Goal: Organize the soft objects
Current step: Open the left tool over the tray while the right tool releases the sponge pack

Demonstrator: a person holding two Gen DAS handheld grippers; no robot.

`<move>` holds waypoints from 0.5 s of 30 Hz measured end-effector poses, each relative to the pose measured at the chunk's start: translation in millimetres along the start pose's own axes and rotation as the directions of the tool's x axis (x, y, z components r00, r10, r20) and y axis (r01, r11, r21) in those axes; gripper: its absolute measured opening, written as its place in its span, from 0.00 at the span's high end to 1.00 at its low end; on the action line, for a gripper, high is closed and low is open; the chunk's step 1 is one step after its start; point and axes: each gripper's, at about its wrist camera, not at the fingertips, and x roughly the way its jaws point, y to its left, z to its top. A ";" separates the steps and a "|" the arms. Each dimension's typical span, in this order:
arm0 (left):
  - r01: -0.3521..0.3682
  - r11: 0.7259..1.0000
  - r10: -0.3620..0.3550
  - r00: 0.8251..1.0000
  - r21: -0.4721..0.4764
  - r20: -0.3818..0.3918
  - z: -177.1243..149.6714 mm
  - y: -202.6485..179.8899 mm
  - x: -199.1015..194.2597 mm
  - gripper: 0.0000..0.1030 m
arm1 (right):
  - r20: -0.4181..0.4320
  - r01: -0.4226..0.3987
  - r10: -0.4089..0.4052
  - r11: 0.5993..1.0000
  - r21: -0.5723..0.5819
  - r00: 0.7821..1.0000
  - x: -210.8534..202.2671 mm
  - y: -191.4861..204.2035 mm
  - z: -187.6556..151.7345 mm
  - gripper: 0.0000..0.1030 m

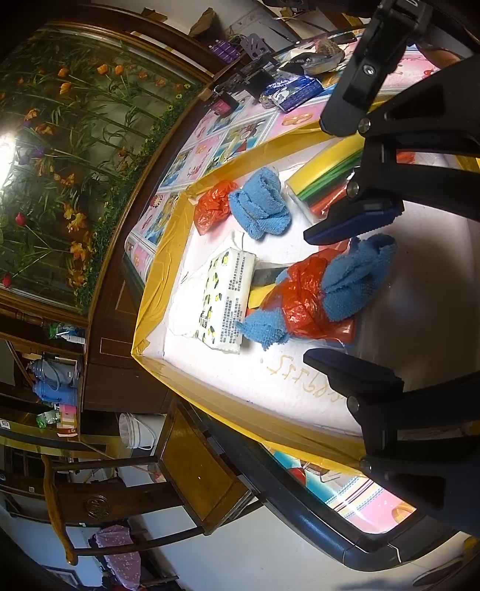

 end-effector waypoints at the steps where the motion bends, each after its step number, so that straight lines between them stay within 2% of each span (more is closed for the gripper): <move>1: 0.002 1.000 -0.002 1.000 0.000 0.003 -0.2 0.0 -0.9 0.44 | 0.007 -0.003 0.003 1.000 0.005 1.000 -1.8 -0.9 0.5 0.38; 11: 0.013 1.000 -0.013 0.999 -0.005 0.038 -1.1 -0.1 -7.0 0.44 | 0.008 -0.020 0.020 0.998 0.052 1.000 -7.8 -11.3 1.6 0.38; 15: 0.002 1.000 -0.001 0.998 -0.010 0.056 -1.8 -0.5 -9.5 0.44 | -0.015 -0.025 0.026 0.999 0.046 1.000 -0.5 -10.7 0.9 0.38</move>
